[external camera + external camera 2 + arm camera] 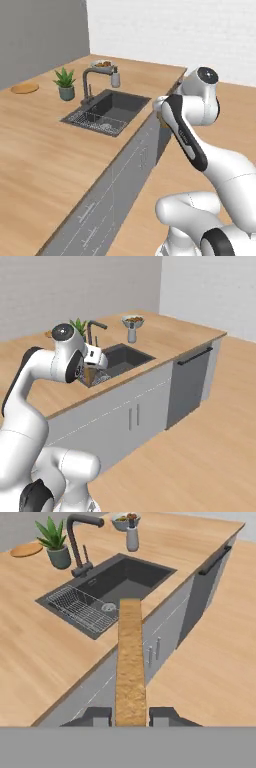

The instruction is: Start the toaster. Once the lever pops up, take the bread to the plate on the dining counter.

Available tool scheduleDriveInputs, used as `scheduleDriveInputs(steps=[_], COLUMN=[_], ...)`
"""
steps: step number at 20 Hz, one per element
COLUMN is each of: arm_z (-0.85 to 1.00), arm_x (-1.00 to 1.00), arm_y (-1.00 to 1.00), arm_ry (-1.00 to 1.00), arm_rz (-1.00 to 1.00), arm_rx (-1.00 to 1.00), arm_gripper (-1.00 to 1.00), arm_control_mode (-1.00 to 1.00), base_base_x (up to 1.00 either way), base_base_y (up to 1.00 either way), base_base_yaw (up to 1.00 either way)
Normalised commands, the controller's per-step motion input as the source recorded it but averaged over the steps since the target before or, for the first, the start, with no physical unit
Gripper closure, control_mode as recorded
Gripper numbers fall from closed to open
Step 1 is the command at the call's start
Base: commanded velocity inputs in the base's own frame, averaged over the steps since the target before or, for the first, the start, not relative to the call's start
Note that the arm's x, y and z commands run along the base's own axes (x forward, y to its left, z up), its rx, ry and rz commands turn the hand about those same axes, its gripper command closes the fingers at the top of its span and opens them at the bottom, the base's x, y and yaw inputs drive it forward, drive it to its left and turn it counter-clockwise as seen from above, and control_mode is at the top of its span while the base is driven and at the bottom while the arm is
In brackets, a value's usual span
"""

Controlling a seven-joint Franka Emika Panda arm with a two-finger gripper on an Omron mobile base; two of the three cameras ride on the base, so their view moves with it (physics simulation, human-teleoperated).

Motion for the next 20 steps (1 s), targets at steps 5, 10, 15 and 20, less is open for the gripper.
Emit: scheduleDriveInputs(steps=[5, 10, 15, 20], arm_z=[0.0, 0.0, 0.0, 0.0], arm_x=[0.0, 0.0, 0.0, 0.0], arm_y=[0.0, 0.0, 0.0, 0.0], arm_ry=[0.0, 0.0, 0.0, 0.0], arm_rz=[0.0, 0.0, 0.0, 0.0], arm_rx=[0.0, 0.0, 0.0, 0.0], arm_gripper=[1.0, 1.0, 1.0, 1.0], arm_control_mode=[1.0, 1.0, 1.0, 1.0], base_base_x=[-0.96, -1.0, -0.97, -0.46], base_base_y=[0.92, 1.0, 1.0, 1.0], base_base_yaw=[0.55, 0.4, 0.29, 0.23])
